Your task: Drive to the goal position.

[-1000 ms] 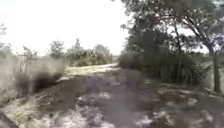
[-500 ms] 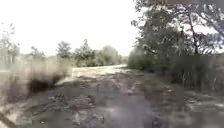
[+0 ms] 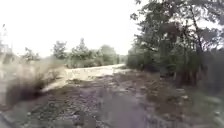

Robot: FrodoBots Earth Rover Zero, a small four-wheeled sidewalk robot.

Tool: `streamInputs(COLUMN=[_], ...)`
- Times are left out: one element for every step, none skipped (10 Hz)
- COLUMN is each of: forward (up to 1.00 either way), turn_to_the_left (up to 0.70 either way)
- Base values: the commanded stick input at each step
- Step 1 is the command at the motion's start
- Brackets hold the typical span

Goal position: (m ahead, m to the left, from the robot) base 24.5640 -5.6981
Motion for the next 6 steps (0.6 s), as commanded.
streamInputs(forward=[0.85, 0.85, 0.85, 0.85, 0.85, 0.85], turn_to_the_left=[0.00, 0.00, 0.00, 0.00, 0.00, 0.00])
